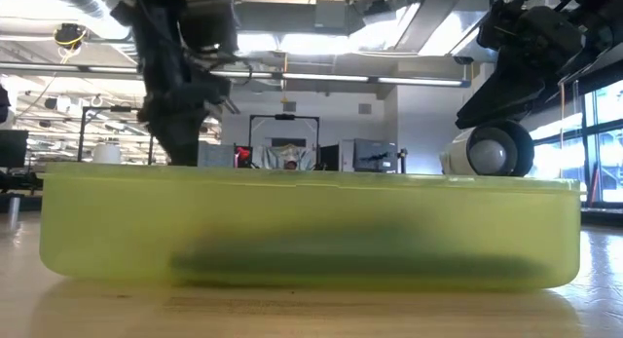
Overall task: Pick & place school supplies into a supply box
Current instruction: Put the orange pencil into the yellow supply box
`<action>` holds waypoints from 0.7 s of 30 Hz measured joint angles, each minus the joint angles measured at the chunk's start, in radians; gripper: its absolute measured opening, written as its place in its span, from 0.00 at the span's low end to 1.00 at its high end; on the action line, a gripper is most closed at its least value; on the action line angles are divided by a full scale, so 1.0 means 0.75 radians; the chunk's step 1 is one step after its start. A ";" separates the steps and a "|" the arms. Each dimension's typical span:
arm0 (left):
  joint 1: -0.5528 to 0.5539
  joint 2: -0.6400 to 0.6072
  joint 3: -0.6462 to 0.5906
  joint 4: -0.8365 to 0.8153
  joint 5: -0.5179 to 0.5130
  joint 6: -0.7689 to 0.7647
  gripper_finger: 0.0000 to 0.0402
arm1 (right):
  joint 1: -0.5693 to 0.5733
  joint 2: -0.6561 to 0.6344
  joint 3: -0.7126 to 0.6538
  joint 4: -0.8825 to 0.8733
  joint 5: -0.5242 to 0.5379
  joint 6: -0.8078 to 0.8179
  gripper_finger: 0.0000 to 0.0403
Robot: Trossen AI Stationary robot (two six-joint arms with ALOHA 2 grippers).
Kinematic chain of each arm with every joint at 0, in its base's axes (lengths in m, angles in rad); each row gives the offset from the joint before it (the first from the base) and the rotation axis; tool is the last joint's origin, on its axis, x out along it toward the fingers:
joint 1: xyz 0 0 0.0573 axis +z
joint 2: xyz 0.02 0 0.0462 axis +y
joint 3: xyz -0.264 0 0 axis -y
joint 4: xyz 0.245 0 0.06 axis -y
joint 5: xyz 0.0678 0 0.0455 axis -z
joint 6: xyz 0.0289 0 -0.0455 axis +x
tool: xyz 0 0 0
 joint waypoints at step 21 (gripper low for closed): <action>-0.020 0.071 -0.158 0.180 0.097 -0.059 0.48 | -0.001 0.000 0.000 -0.006 0.001 -0.005 0.36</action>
